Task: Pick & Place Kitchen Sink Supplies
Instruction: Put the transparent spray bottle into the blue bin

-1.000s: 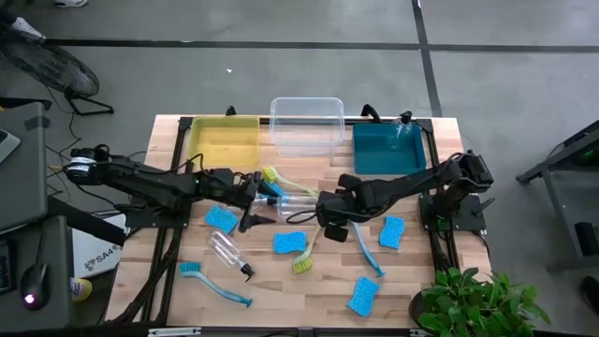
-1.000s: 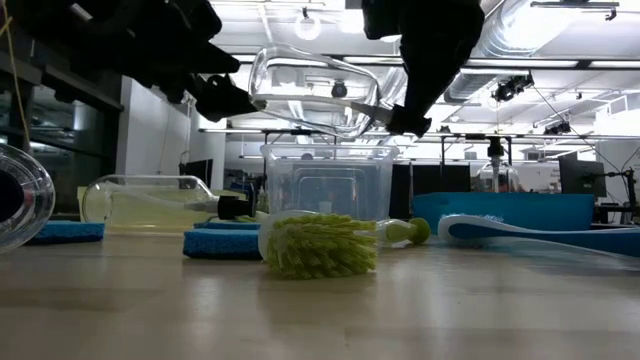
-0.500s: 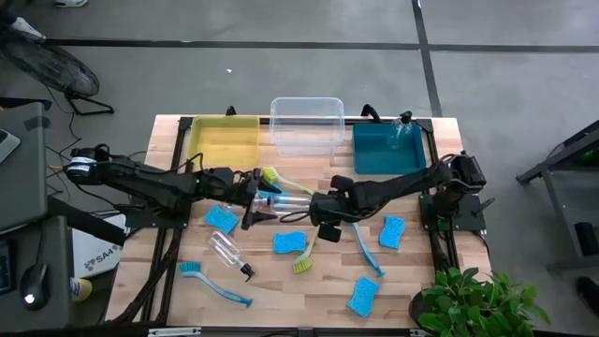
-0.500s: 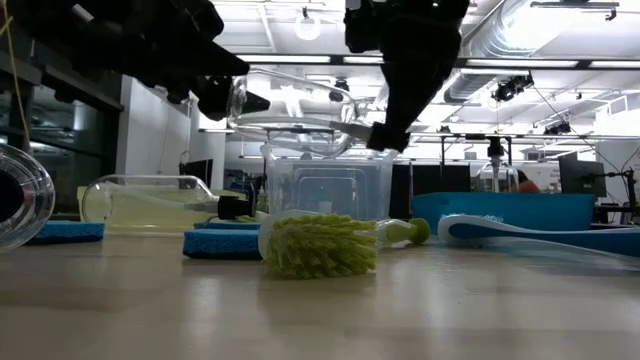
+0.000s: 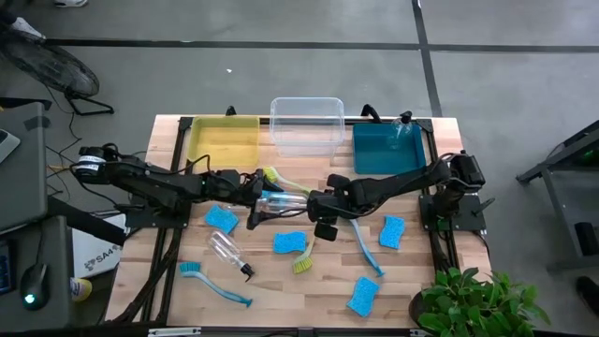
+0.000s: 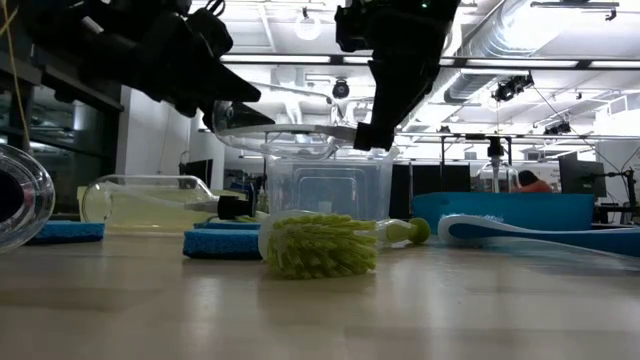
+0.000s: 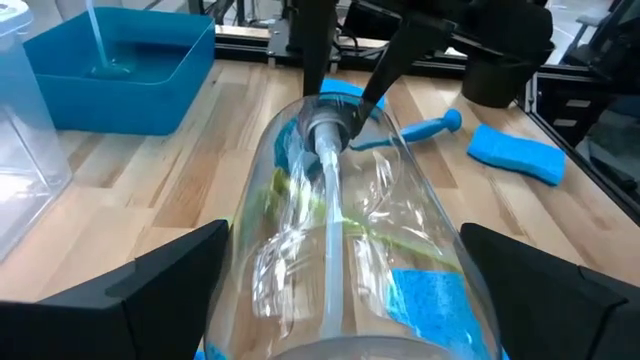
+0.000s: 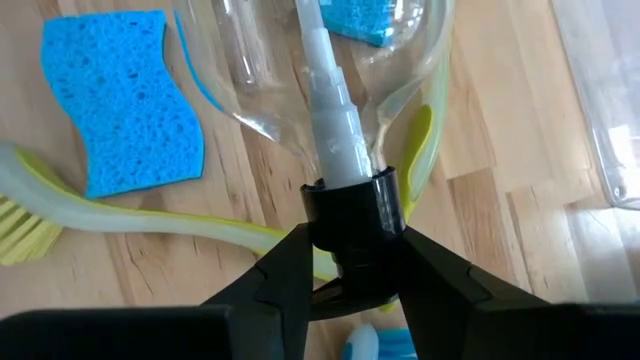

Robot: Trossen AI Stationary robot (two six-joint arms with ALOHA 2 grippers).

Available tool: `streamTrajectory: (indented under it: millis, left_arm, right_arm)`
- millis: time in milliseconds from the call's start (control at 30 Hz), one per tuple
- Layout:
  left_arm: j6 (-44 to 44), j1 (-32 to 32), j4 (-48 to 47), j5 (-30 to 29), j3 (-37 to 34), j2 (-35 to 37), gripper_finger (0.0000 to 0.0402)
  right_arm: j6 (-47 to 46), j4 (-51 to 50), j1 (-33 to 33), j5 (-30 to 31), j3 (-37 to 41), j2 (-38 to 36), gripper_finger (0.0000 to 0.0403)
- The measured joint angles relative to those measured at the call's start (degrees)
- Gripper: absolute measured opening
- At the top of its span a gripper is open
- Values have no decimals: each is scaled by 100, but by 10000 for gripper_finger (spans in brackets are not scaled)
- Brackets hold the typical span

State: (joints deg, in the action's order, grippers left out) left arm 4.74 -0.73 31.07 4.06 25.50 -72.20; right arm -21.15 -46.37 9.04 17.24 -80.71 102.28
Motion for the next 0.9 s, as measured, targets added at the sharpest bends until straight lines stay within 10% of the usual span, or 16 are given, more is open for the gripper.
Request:
streamTrajectory:
  millis: [900]
  left_arm:
    - [8,-4,-83,-16,0,0,330]
  right_arm:
    - [6,90,-4,-15,0,-26,119]
